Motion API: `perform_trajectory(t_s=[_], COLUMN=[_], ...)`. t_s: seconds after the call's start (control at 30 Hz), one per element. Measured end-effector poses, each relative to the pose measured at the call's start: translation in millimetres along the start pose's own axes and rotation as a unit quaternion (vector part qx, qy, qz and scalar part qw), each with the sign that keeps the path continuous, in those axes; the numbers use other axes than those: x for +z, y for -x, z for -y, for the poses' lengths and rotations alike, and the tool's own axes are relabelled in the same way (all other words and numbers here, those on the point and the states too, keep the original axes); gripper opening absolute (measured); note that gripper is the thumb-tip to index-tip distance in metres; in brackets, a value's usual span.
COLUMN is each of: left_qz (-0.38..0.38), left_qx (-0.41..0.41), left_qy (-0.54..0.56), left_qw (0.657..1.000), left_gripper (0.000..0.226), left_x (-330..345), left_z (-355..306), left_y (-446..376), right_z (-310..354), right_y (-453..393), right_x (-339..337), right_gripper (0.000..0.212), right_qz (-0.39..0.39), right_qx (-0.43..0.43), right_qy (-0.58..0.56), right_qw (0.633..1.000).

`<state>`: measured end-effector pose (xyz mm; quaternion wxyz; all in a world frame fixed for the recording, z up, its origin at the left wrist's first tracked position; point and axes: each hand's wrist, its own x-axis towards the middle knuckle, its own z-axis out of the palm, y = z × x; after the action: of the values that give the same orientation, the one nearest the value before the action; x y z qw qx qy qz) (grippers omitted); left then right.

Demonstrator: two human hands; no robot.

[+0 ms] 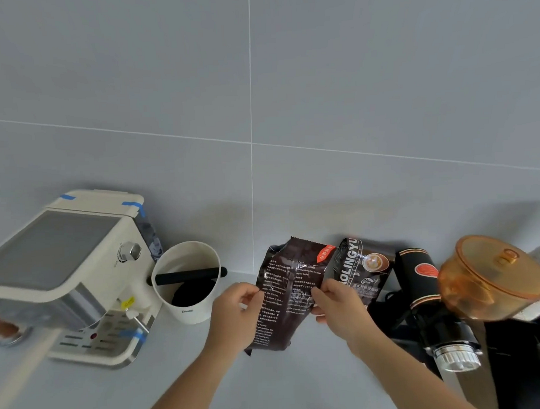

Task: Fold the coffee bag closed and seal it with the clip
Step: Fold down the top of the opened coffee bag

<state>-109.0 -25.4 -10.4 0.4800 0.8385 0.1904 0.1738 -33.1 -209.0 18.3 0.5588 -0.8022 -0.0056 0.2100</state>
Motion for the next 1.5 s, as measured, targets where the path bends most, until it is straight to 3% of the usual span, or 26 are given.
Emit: perform_trajectory(t_s=[0.37,0.63,0.8,0.93,1.17,1.33,1.5], left_qz=[-0.033,-0.032,-0.011,-0.028,-0.066,-0.053,0.016], left_qx=[-0.023,-0.052,-0.034,-0.015,-0.014,0.024,-0.009], left_qy=[0.037,0.065,0.073,0.083,0.093,0.075,0.126], left_qw=[0.999,0.996,0.997,0.996,0.993,0.995,0.992], left_gripper=[0.009,0.01,0.001,0.008,0.008,0.008,0.012], left_x=[-17.4,-14.7,-15.4,-13.3,-12.1,-14.2,-18.9], left_z=[11.4,33.6,33.0,23.5,18.3,23.6,14.0], left_y=[101.8,161.5,175.6,177.1,178.8,171.9,164.1], right_z=[-13.2,-54.1,-69.5,-74.0,-68.9,-50.1,-40.0], right_y=[88.7,123.6,131.3,135.9,139.7,142.5,135.9], right_x=[6.9,16.8,17.0,13.9,4.4,2.7,3.8], right_gripper=[0.022,0.021,0.02,0.014,0.01,0.019,0.016], right_qz=[0.009,0.018,0.027,0.032,0.031,0.007,-0.009], right_qx=[-0.082,-0.054,-0.034,-0.035,-0.091,-0.137,-0.131], right_qy=[0.089,0.065,0.044,0.042,0.141,0.017,-0.043], right_qw=[0.993,0.996,0.998,0.998,0.985,0.99,0.99])
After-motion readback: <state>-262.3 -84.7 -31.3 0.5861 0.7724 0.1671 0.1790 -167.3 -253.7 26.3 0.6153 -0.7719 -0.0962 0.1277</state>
